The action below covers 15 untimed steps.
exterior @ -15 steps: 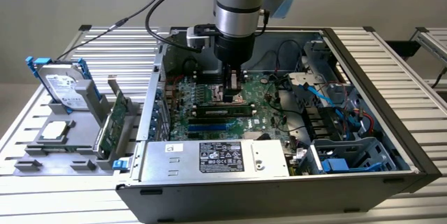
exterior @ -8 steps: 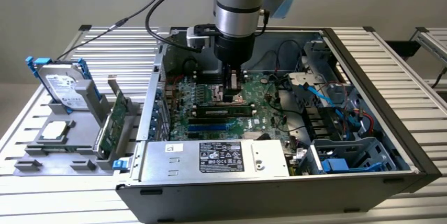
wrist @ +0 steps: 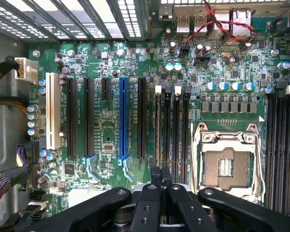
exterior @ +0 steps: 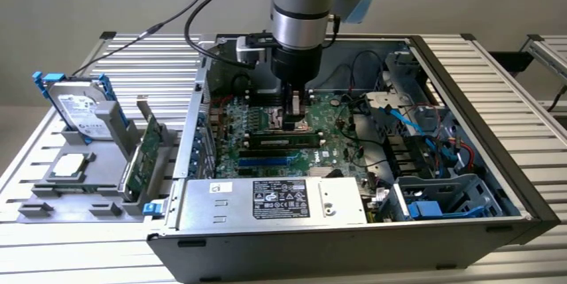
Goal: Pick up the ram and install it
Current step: 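Press down the ram until it locks into place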
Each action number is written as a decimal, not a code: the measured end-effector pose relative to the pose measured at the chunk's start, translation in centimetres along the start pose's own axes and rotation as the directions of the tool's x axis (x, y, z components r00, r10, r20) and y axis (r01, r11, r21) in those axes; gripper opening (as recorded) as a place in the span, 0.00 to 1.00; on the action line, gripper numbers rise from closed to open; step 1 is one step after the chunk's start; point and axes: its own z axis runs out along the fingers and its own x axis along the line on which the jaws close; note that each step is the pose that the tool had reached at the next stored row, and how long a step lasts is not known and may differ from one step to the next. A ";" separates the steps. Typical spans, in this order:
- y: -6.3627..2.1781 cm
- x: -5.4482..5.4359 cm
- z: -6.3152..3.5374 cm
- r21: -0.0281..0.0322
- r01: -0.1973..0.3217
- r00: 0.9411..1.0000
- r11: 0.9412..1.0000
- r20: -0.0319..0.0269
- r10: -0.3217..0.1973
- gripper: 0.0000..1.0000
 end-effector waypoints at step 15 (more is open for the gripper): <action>0.27 -0.1 1.87 0.000 0.000 1.000 1.000 0.000 0.000 0.11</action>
